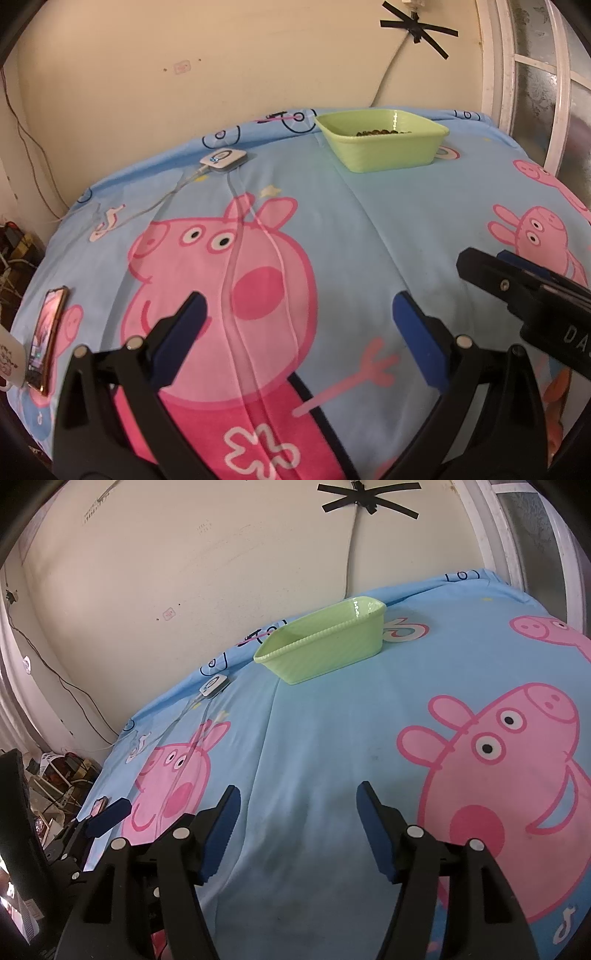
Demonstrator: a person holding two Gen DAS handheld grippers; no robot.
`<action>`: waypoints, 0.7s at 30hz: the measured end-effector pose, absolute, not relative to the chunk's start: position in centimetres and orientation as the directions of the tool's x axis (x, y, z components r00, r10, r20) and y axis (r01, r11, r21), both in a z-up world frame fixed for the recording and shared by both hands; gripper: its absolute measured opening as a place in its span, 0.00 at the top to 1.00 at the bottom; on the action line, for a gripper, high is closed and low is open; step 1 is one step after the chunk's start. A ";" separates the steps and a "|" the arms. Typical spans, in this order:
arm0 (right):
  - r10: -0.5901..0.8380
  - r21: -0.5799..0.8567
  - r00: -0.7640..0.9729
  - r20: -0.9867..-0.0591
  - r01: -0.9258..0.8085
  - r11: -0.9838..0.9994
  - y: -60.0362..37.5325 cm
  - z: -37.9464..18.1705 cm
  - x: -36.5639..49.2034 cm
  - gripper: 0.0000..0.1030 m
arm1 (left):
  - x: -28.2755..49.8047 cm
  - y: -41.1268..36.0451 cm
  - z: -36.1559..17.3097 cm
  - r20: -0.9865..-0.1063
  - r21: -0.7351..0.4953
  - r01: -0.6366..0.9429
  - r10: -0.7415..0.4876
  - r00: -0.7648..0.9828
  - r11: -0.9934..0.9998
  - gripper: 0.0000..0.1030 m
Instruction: Organize jewelry
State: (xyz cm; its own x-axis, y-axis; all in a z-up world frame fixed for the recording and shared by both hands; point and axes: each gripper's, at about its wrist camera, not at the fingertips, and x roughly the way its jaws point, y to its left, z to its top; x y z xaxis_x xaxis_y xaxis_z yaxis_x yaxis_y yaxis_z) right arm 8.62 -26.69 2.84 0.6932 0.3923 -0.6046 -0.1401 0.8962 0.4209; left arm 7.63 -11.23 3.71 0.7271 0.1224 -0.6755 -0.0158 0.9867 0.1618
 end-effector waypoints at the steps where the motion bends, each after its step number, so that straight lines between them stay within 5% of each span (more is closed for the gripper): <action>1: 0.393 0.422 0.693 -0.604 -0.140 0.896 -26.7 2.8 8.6 0.60 | 7.7 -11.2 3.7 -0.674 0.164 -0.017 0.125 0.728 0.986 0.06; 21: 0.403 0.441 0.702 -0.588 -0.139 0.887 -26.9 3.0 8.2 0.59 | 7.5 -11.1 3.8 -0.664 0.190 -0.043 0.161 0.730 0.981 0.06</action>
